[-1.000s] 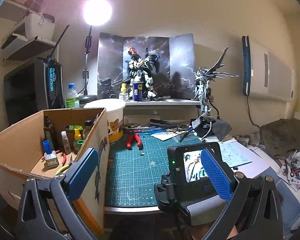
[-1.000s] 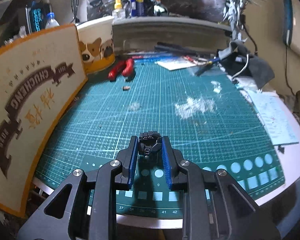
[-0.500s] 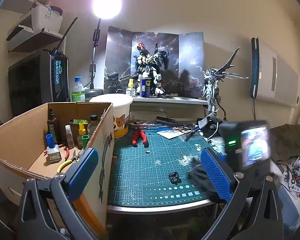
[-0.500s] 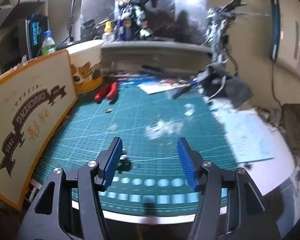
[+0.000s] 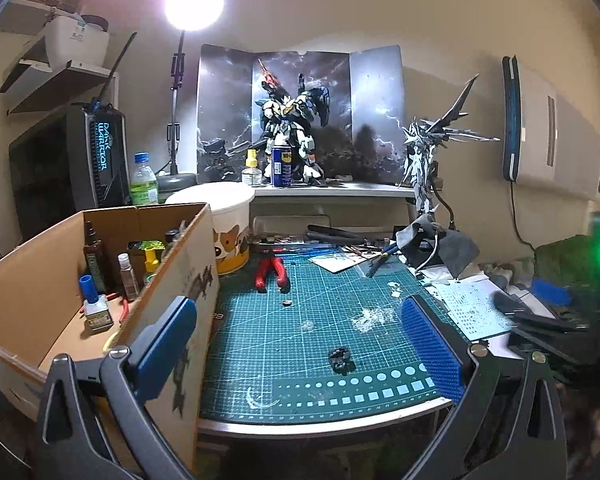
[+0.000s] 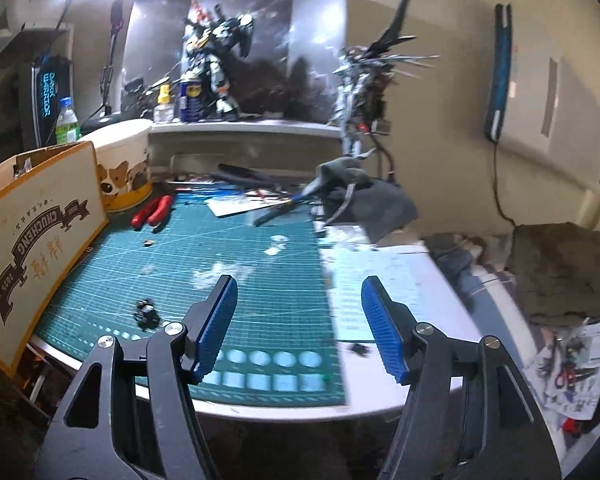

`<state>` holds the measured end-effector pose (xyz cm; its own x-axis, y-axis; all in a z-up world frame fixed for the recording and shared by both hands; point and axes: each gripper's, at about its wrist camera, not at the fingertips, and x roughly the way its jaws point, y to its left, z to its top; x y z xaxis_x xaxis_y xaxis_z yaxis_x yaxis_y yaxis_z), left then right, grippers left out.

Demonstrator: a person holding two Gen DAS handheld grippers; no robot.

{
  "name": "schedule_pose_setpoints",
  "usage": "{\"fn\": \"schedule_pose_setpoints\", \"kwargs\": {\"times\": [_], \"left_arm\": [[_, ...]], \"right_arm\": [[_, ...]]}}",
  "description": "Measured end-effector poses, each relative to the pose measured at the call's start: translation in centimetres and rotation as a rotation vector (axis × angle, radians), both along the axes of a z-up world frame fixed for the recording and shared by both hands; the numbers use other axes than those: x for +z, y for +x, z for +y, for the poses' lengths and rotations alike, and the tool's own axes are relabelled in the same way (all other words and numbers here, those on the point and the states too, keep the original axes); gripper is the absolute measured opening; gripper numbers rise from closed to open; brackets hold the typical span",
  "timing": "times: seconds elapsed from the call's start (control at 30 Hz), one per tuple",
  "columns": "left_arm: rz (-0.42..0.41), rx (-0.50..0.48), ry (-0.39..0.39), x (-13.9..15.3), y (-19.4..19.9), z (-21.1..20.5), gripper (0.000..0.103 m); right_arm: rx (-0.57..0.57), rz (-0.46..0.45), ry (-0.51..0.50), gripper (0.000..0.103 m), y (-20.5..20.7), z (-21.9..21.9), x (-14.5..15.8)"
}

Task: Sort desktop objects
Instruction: 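Lower the black part onto the mat and open the right gripper, then move the left gripper to the black part on the mat and close on it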

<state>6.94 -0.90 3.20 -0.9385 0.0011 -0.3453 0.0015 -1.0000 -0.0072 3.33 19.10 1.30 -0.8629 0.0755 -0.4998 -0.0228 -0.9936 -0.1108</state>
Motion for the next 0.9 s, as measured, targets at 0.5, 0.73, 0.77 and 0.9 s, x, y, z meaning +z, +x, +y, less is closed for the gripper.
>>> {"fn": "schedule_pose_setpoints", "kwargs": {"times": [0.5, 0.73, 0.77, 0.9], "left_arm": [[-0.143, -0.033, -0.003, -5.7, -5.1, 4.7, 0.103], [-0.091, 0.081, 0.046, -9.7, -5.4, 5.7, 0.103], [-0.082, 0.095, 0.053, -10.3, -5.3, 5.7, 0.103], [-0.097, 0.103, 0.057, -11.8, -6.2, 5.9, 0.103]], "right_arm": [[-0.110, 0.076, -0.075, 0.090, 9.7, 9.5, -4.3], [-0.214, -0.020, -0.185, 0.091, 11.3, 11.7, -8.7], [-0.210, -0.020, -0.192, 0.091, 11.4, 11.6, -8.9], [-0.163, -0.033, -0.152, 0.091, 11.1, 10.2, -9.8]]}}
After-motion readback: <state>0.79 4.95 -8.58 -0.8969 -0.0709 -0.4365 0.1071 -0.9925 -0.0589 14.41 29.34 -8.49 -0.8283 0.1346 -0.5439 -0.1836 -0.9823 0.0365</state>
